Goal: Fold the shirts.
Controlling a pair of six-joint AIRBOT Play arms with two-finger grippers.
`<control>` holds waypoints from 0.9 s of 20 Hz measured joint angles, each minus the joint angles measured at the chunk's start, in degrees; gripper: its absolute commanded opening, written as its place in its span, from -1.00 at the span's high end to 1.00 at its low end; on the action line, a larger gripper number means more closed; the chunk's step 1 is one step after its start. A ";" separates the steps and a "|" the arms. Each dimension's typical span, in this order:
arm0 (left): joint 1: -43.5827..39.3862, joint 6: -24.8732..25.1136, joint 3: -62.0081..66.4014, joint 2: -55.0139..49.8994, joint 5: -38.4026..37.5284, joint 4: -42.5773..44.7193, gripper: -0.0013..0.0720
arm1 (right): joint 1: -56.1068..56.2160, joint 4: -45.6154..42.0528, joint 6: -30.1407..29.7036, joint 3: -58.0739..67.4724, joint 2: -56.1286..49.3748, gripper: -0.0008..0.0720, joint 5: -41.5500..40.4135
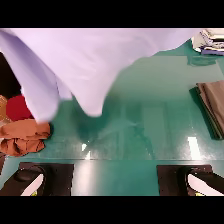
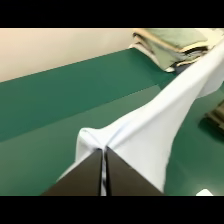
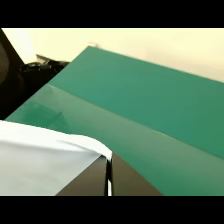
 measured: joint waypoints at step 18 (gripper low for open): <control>0.04 7.39 -61.22 -5.62 5.18 -9.77 -0.20 | -1.33 -0.42 1.11 -29.94 -13.55 0.95 3.13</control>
